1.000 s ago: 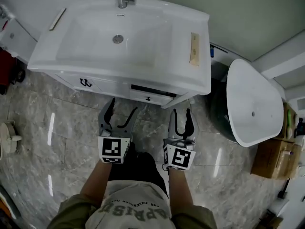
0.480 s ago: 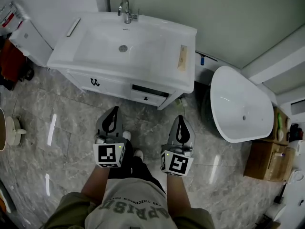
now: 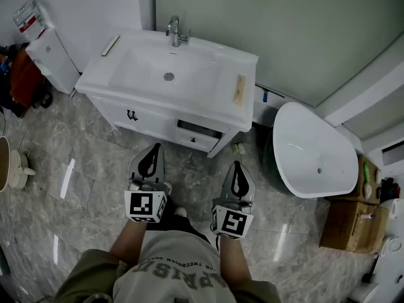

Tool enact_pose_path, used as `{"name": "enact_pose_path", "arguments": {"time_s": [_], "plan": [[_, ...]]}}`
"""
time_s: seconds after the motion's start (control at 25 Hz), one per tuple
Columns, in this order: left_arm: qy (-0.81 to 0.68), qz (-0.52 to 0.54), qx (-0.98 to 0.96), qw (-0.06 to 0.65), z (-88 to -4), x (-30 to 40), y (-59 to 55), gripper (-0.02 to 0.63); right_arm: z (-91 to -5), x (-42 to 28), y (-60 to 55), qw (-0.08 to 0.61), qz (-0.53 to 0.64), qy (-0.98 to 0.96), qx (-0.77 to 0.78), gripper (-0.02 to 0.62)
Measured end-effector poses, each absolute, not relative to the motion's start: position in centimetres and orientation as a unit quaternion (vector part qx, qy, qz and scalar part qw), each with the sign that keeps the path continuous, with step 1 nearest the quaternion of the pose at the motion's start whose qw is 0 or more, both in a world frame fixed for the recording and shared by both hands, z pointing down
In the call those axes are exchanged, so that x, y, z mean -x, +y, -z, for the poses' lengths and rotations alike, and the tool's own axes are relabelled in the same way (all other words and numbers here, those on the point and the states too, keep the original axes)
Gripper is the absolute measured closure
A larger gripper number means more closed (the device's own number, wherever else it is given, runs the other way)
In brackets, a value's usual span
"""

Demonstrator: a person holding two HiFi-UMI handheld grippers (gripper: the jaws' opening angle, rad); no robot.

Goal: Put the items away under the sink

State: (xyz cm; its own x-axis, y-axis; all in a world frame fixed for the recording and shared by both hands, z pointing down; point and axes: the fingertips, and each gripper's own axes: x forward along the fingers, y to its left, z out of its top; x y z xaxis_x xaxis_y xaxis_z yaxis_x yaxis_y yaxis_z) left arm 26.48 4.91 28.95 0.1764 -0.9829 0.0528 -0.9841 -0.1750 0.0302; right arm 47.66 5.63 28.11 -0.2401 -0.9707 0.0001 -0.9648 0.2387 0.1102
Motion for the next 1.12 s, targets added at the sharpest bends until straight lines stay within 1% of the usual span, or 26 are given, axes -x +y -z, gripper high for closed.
{"name": "enact_pose_path", "arguments": {"time_s": [0.2, 0.64, 0.84, 1.12], "plan": [[-0.63, -0.006, -0.776, -0.002, -26.6, -27.6, 4.8, 0.597, -26.9, -47.8, 5.9, 0.026, 0.055, -0.785, -0.617, 0.595], [-0.622, -0.002, -0.783, -0.013, -25.8, -28.7, 5.3, 0.597, -25.0, -47.8, 5.9, 0.01, 0.073, -0.79, -0.609, 0.595], [-0.62, -0.001, -0.784, -0.017, -25.5, -29.0, 5.4, 0.597, -25.4, -47.9, 5.9, 0.029, 0.074, -0.782, -0.619, 0.597], [-0.617, -0.001, -0.787, -0.023, -25.0, -29.4, 5.5, 0.597, -25.3, -48.1, 5.9, 0.014, 0.071, -0.779, -0.623, 0.597]]}}
